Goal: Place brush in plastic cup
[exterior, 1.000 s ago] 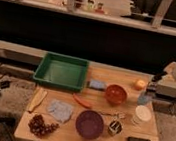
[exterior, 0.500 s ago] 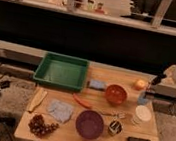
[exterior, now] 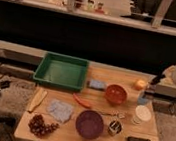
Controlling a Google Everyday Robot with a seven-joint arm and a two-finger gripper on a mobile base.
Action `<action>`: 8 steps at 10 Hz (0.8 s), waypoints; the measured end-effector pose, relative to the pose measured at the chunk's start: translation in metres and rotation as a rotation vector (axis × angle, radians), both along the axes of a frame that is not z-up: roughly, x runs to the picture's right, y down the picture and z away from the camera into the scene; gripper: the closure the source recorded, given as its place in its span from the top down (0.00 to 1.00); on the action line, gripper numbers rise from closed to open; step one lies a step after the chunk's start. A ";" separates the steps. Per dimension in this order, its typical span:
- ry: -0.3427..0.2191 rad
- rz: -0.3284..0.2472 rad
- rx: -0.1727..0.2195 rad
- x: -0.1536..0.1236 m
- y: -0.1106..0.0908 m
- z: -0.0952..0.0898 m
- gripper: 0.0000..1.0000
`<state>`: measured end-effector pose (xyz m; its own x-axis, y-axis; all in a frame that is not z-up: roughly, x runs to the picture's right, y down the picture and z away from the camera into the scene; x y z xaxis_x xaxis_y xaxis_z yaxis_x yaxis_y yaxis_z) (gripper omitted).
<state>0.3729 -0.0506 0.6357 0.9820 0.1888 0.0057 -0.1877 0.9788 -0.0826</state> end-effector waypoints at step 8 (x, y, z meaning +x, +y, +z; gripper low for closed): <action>0.020 0.041 0.025 0.017 -0.005 0.017 0.00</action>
<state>0.3896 -0.0559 0.6529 0.9734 0.2289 -0.0085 -0.2290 0.9719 -0.0537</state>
